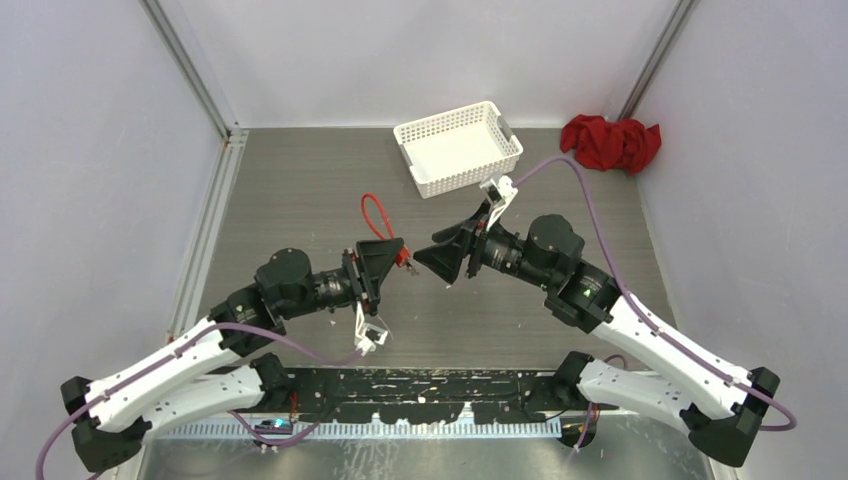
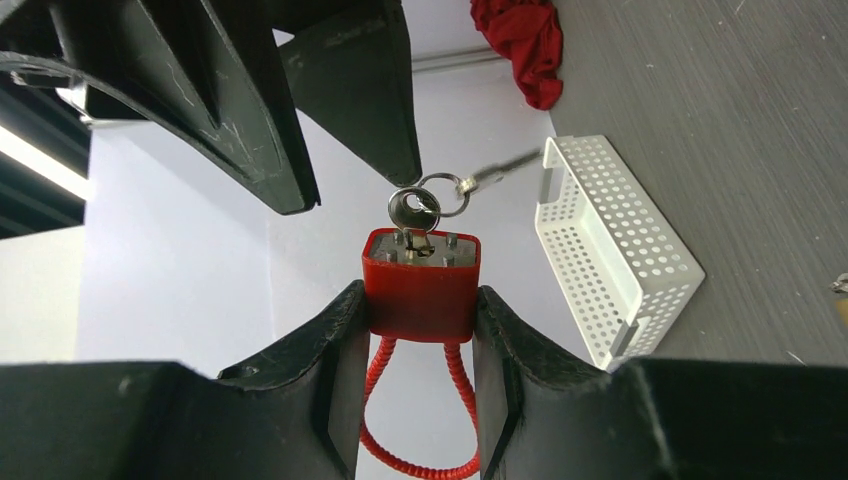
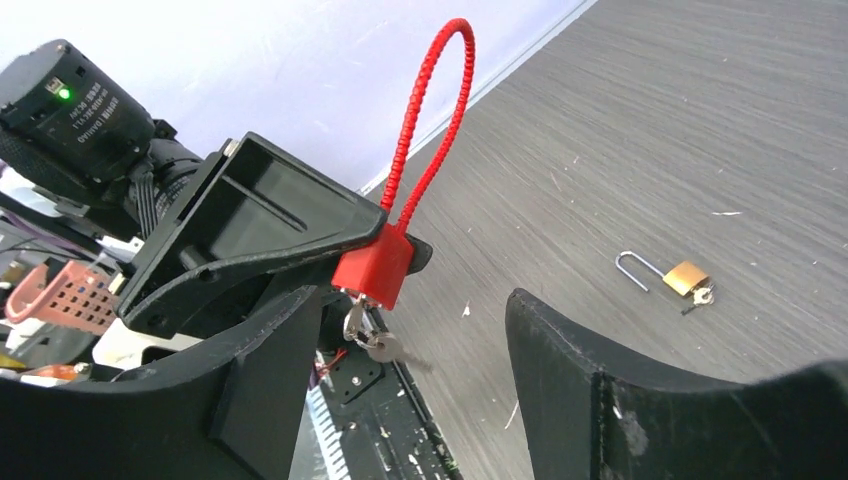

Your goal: Unlock with the key

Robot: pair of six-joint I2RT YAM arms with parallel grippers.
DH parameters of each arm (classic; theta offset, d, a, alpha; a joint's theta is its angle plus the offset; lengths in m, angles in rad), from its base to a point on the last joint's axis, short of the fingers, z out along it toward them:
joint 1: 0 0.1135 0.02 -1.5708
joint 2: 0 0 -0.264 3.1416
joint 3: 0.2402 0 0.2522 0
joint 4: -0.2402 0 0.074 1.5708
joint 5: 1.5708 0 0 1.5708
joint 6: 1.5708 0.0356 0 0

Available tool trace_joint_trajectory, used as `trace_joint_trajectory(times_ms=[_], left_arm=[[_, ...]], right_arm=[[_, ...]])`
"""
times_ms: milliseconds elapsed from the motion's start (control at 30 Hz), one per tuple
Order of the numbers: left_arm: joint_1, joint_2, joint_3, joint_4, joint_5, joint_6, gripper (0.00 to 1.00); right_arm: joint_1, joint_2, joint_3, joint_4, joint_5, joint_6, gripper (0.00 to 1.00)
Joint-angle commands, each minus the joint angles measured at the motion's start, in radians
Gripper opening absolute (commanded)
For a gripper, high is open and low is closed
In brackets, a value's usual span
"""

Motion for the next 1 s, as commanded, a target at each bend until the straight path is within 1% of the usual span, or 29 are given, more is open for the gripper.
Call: trace_joint_trajectory(times_ms=[0,233,400,533,667,700,767,867,900,933,967], left_arm=[[-0.004,0.018,0.079,0.008,-0.057,-0.047,0.00],[-0.004,0.044,0.100,0.005,-0.073,-0.057,0.00],[-0.004,0.055,0.110,0.004,-0.075,-0.059,0.00],[-0.004,0.054,0.111,0.001,-0.074,-0.065,0.00],[-0.005,0.054,0.112,-0.002,-0.070,-0.067,0.00],[-0.005,0.055,0.113,-0.002,-0.067,-0.068,0.00],[-0.005,0.057,0.119,-0.003,-0.060,-0.079,0.00],[-0.005,0.056,0.127,-0.003,-0.053,-0.089,0.01],[-0.005,0.055,0.132,-0.002,-0.053,-0.103,0.05],[-0.004,0.055,0.136,-0.001,-0.053,-0.119,0.09],[-0.004,0.054,0.141,-0.005,-0.051,-0.135,0.14]], right_arm=[[0.022,-0.005,-0.022,0.129,-0.005,-0.090,0.73],[0.097,0.061,0.008,0.153,0.069,-0.142,0.71],[0.146,0.124,0.047,0.140,0.195,-0.179,0.64],[0.156,0.114,0.024,0.198,0.263,-0.181,0.55],[0.156,0.106,0.000,0.260,0.287,-0.169,0.53],[0.157,0.108,0.000,0.266,0.285,-0.168,0.50],[0.157,0.117,0.005,0.262,0.279,-0.167,0.39],[0.156,0.118,0.011,0.232,0.281,-0.169,0.13],[0.157,0.112,0.006,0.225,0.283,-0.172,0.06],[0.157,0.102,0.000,0.222,0.281,-0.172,0.02],[0.156,0.091,-0.006,0.225,0.264,-0.174,0.01]])
